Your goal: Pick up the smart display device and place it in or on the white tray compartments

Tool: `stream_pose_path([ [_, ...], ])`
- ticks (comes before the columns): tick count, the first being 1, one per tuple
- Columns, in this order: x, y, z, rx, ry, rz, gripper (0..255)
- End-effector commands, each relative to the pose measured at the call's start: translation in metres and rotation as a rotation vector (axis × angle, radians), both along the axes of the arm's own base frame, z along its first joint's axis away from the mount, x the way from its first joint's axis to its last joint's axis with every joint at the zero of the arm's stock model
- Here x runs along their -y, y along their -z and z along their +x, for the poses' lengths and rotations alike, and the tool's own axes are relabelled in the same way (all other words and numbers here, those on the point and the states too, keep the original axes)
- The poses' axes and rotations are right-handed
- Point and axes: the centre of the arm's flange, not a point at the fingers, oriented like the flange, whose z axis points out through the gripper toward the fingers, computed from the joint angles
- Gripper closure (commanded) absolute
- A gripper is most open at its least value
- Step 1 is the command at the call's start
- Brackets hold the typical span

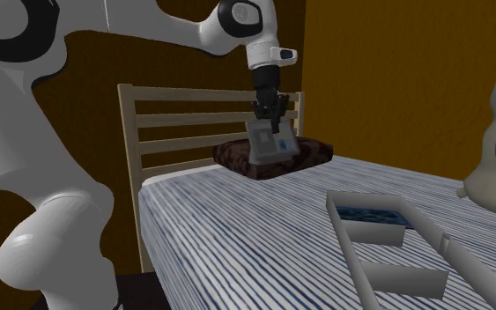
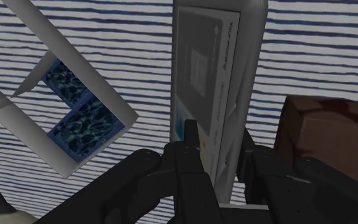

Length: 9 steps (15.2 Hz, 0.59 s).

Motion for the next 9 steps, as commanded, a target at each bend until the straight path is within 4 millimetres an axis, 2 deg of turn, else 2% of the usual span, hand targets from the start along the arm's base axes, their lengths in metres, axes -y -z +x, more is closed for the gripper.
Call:
stream_pose_path([
  [1, 0.024, -0.002, 0.014, 0.001, -0.001, 0.000, 255],
  [9, 0.111, -0.012, 0.073, 0.001, -0.001, 0.000, 255],
])
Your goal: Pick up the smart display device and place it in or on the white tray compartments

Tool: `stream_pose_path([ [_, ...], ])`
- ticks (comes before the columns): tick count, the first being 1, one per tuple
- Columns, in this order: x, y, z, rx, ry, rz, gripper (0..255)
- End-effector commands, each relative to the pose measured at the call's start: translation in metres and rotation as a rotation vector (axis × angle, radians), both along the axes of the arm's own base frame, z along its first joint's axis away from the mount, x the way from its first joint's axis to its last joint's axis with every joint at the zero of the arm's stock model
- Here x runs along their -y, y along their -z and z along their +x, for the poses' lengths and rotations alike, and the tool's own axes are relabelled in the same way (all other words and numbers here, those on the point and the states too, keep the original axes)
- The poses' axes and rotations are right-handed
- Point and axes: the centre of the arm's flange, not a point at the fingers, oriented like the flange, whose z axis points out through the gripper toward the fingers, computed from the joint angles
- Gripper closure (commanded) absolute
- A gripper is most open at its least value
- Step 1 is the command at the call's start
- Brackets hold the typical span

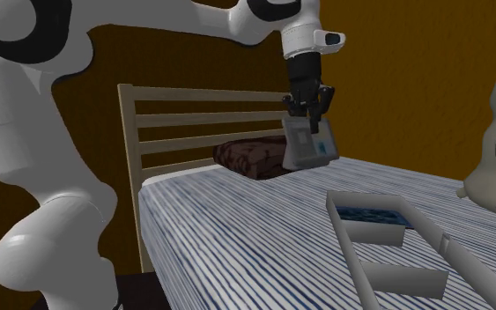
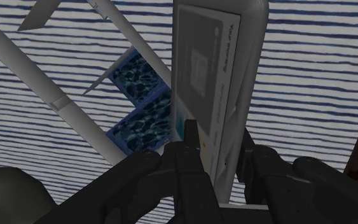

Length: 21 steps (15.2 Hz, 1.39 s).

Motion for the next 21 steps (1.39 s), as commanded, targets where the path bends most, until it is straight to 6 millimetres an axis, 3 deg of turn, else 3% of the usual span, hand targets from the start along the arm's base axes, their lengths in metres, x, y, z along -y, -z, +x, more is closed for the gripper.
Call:
stream_pose_path([
  [1, 0.021, -0.002, 0.014, 0.001, -0.001, -0.001, 255],
  [14, 0.159, -0.019, 0.109, 0.001, -0.001, -0.001, 255],
  [21, 0.159, 0.018, 0.109, 0.001, -0.001, -0.001, 255],
])
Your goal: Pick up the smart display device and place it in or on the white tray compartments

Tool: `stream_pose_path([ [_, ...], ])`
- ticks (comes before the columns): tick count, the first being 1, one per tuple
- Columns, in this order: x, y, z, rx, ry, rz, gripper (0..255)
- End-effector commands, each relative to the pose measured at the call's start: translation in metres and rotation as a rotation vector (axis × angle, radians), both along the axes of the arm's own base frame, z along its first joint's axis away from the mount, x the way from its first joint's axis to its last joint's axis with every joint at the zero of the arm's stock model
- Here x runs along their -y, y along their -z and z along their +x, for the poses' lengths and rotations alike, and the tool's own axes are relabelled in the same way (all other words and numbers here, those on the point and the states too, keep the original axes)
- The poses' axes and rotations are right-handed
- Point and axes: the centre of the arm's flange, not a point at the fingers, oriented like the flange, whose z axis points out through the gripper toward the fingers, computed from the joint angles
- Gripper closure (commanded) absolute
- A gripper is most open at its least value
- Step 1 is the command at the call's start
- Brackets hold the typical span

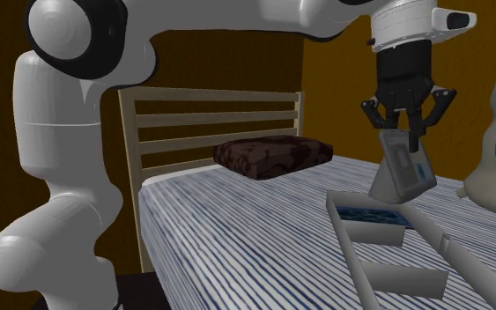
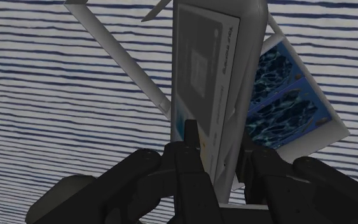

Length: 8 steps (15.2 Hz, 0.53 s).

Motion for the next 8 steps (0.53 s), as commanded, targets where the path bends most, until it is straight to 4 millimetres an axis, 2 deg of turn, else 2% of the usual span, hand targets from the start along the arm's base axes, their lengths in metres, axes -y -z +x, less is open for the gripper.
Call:
stream_pose_path([
  [1, 0.000, 0.011, 0.000, 0.002, 0.000, 0.000, 255],
  [8, 0.000, 0.047, 0.000, 0.002, 0.000, 0.000, 255],
])
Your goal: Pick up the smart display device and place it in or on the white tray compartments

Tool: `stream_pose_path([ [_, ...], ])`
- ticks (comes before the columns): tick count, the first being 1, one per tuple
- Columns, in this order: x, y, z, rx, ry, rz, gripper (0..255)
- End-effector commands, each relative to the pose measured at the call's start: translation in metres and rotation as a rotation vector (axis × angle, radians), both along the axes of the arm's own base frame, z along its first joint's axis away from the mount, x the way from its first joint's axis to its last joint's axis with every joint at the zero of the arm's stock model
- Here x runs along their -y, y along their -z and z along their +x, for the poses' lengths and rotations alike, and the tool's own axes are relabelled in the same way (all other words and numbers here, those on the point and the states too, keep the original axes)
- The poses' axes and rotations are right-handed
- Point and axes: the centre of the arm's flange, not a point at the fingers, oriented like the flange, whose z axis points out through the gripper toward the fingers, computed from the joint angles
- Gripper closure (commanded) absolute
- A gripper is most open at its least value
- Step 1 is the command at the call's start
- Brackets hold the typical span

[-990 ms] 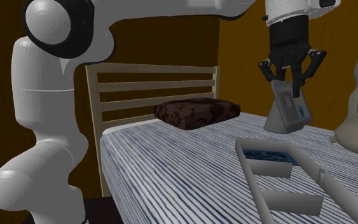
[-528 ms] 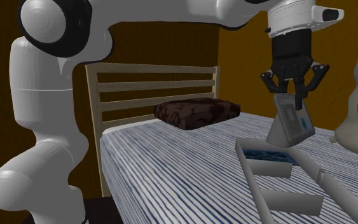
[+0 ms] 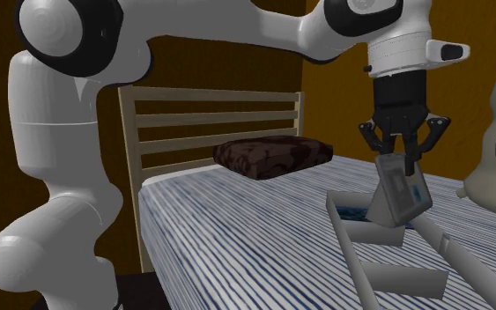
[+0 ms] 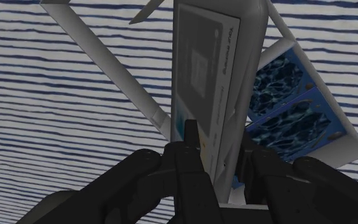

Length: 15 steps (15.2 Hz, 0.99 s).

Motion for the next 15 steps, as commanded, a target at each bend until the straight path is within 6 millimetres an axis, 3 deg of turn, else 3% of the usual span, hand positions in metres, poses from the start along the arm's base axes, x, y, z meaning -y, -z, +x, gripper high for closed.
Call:
stream_pose_path([
  [1, 0.000, 0.010, 0.000, 0.002, 0.000, 0.000, 255],
  [5, 0.000, 0.032, 0.000, 0.002, 0.000, 0.000, 255],
  [13, 0.000, 0.032, 0.000, 0.002, 0.000, 0.000, 255],
  [14, 0.001, 0.031, 0.000, 0.002, 0.000, 0.000, 0],
  [15, 0.001, 0.030, -0.001, 0.002, 0.000, 0.000, 0],
])
